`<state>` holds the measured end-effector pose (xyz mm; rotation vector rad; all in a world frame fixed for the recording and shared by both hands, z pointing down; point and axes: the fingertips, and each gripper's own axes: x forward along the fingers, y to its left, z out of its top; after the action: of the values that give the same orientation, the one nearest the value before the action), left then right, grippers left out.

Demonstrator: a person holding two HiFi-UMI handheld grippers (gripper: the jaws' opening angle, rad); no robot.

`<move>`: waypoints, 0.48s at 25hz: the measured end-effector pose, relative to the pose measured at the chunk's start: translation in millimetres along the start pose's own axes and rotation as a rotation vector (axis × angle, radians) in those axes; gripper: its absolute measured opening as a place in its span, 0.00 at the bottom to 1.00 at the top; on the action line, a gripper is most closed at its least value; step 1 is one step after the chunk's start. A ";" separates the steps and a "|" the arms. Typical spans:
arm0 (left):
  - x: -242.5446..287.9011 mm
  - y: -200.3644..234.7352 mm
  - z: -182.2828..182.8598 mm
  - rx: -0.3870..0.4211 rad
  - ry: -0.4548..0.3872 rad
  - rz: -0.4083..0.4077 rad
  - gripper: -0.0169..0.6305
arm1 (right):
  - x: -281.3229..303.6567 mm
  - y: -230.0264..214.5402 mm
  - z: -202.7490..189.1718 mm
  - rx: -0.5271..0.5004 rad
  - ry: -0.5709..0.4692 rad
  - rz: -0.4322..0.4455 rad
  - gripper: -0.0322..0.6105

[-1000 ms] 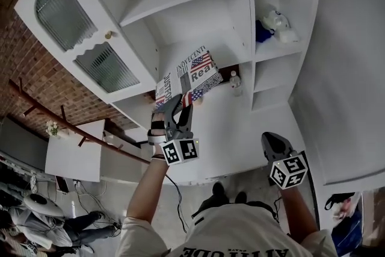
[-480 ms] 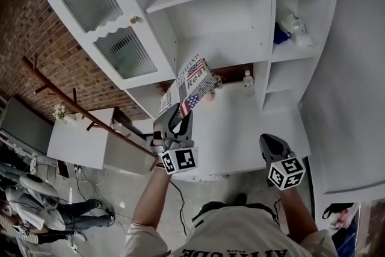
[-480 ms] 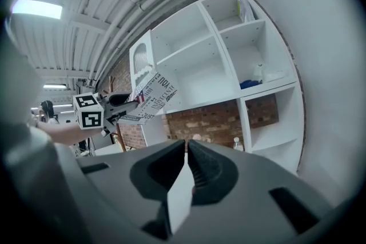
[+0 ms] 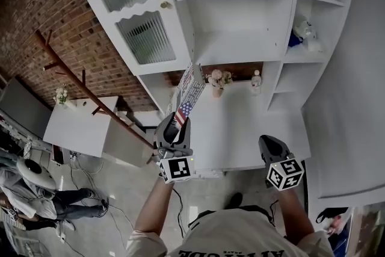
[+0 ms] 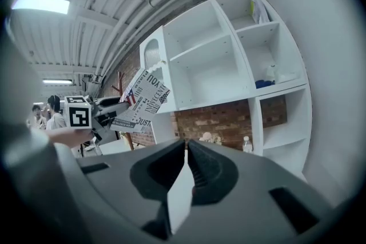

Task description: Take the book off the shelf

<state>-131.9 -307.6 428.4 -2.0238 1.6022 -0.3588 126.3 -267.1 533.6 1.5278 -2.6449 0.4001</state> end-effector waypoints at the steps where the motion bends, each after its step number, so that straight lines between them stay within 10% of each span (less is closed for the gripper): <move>1: -7.9 3.7 -2.1 -0.016 0.000 0.008 0.31 | -1.3 4.6 -0.7 -0.004 0.001 0.001 0.10; 12: -106.7 19.5 -15.1 -0.170 -0.011 0.034 0.31 | -41.5 55.6 -4.4 -0.053 -0.014 -0.014 0.10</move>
<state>-183.5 -212.0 442.3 -2.1159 1.7091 -0.2046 99.3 -204.6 519.7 1.5388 -2.6316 0.3164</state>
